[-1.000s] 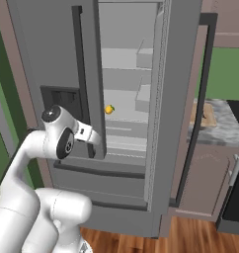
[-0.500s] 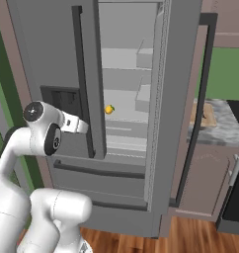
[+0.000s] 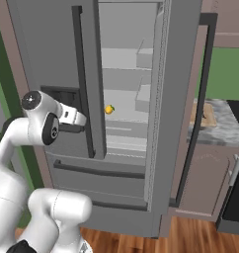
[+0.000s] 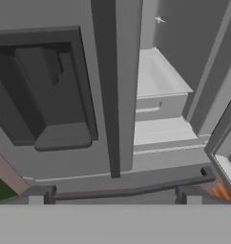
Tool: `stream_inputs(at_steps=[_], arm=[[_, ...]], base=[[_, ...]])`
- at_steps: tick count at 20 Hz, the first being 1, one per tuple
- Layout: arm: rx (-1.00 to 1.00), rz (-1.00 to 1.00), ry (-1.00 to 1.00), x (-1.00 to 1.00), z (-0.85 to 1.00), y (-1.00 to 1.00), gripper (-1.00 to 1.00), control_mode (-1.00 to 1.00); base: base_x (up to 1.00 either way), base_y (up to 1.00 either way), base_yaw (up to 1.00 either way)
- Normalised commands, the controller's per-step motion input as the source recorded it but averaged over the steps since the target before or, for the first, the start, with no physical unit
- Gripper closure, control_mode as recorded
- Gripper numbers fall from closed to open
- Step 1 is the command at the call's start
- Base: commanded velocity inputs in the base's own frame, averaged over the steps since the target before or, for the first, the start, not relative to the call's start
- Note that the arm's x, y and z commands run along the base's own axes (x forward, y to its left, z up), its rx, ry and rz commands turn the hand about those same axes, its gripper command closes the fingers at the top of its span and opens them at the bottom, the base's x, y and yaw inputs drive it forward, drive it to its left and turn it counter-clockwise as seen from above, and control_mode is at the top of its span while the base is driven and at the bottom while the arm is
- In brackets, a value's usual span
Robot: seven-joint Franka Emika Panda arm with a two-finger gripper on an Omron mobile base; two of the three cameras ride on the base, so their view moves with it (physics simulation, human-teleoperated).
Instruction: Retrieve a lemon from the fridge and place it on the cutting board with the fish.
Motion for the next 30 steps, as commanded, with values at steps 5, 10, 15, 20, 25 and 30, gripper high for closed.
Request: stream_inputs(at_steps=[5,10,15,20,25,30], arm=[[-0.04,0.0,0.0,0.35,0.11,-0.04,-1.0,-1.0],[0.0,0.0,0.0,0.66,0.15,-0.1,-1.0,-1.0],[0.0,0.02,0.0,0.45,0.16,-0.01,-1.0,-1.0],[-0.03,0.02,0.0,0.45,0.13,0.0,-1.0,-1.0],[-0.02,0.02,0.0,0.45,0.06,0.0,-1.0,-1.0],[-0.02,0.0,-0.03,0.35,0.03,0.01,-1.0,-1.0]], base=[[0.0,0.0,0.0],[0.0,0.0,0.0],[0.0,0.0,0.0],[0.0,0.0,0.0],[0.0,0.0,0.0],[0.0,0.0,0.0]])
